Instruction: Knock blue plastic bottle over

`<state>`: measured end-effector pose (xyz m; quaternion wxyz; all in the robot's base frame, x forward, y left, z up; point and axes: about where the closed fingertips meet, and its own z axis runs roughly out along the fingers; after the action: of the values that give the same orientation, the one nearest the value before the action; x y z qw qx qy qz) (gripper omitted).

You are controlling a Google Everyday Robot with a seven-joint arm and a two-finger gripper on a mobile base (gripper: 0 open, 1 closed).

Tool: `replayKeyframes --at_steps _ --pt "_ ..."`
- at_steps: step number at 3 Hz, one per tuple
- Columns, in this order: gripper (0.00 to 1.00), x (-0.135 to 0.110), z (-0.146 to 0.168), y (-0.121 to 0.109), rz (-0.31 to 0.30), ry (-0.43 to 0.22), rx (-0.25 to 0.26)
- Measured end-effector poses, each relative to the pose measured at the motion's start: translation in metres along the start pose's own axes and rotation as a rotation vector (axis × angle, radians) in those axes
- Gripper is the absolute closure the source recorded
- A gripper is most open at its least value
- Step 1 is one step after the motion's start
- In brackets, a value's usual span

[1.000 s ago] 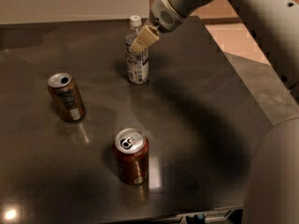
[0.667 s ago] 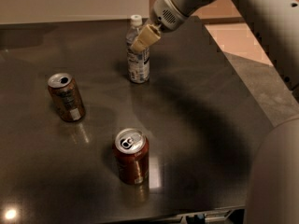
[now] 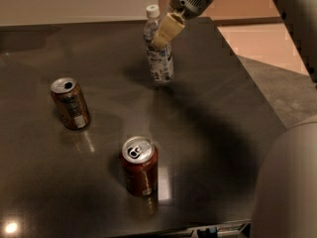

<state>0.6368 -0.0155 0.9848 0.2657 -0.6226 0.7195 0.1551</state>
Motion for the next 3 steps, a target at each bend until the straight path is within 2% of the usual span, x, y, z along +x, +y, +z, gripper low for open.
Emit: replayKeyframes --at_steps 1,2,3 --pt "1.0 0.014 -0.021 0.011 -0.089 0.142 -0.011" --pt "1.0 0.025 -0.028 0.013 -0.169 0.249 -0.002" --pt "1.0 0.039 -0.022 0.014 -0.239 0.35 -0.013"
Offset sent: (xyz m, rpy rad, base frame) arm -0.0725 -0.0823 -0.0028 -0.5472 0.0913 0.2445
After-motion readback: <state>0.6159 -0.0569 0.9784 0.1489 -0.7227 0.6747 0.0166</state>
